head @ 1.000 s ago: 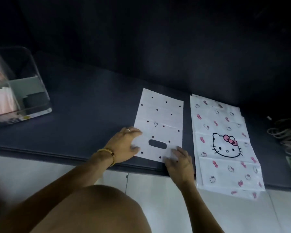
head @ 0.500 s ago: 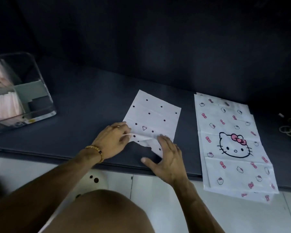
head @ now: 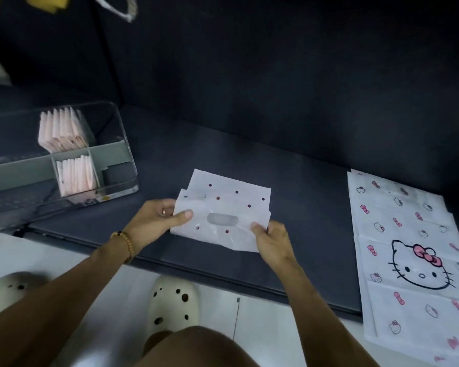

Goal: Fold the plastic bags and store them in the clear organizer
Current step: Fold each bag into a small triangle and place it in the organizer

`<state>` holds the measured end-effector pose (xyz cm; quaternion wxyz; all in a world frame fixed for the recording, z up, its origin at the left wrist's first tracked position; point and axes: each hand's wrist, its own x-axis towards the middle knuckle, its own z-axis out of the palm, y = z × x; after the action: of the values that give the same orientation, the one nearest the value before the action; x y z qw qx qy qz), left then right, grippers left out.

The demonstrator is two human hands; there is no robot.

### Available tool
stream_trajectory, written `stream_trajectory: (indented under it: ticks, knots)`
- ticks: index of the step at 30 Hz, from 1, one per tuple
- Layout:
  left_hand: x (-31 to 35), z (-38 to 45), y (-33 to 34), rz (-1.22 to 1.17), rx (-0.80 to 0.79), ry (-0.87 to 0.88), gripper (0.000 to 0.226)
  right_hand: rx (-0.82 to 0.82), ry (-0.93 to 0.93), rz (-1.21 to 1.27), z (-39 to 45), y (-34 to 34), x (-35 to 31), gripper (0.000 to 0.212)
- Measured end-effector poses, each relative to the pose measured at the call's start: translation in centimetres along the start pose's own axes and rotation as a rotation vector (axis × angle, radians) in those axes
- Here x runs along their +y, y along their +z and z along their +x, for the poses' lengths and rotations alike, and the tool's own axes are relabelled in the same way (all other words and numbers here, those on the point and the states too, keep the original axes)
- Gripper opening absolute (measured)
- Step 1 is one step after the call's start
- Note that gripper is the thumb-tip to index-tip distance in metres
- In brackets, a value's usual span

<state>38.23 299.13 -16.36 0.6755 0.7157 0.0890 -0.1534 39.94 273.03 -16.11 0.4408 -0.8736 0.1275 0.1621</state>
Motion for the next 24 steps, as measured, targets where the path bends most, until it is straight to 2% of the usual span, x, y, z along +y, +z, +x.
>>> stream_trajectory:
  ticks: [2, 4, 6, 8, 11, 17, 20, 24]
  knots:
    - [-0.3, -0.2, -0.2, 0.070, -0.021, 0.003, 0.028, 0.032, 0.038, 0.060, 0.6, 0.6, -0.3, 0.020]
    - [-0.7, 0.2, -0.1, 0.269, 0.085, 0.022, 0.015, 0.065, 0.077, 0.061, 1.1, 0.9, -0.4, 0.023]
    - [-1.2, 0.6, 0.2, 0.474, 0.173, 0.032, 0.033, 0.074, 0.103, 0.100, 1.4, 1.0, -0.3, 0.032]
    - [-1.2, 0.8, 0.5, 0.574, 0.229, 0.029, 0.041, 0.090, 0.116, 0.116, 1.5, 0.9, -0.2, 0.037]
    - [-1.4, 1.2, 0.7, 0.650, 0.309, -0.014, 0.046, 0.118, 0.118, -0.001, 1.8, 0.8, 0.1, 0.032]
    - [-1.3, 1.5, 0.5, 0.757, 0.409, -0.138, 0.041, 0.189, 0.061, -0.151, 2.8, 1.8, -0.5, 0.032]
    - [-1.4, 1.4, 0.3, 0.773, 0.455, -0.194, 0.029, 0.174, 0.073, -0.198, 3.3, 2.0, -0.9, 0.024]
    - [-1.5, 1.6, 0.1, 0.852, 0.496, -0.218, 0.021, 0.132, 0.081, -0.259, 4.1, 2.1, -1.6, 0.023]
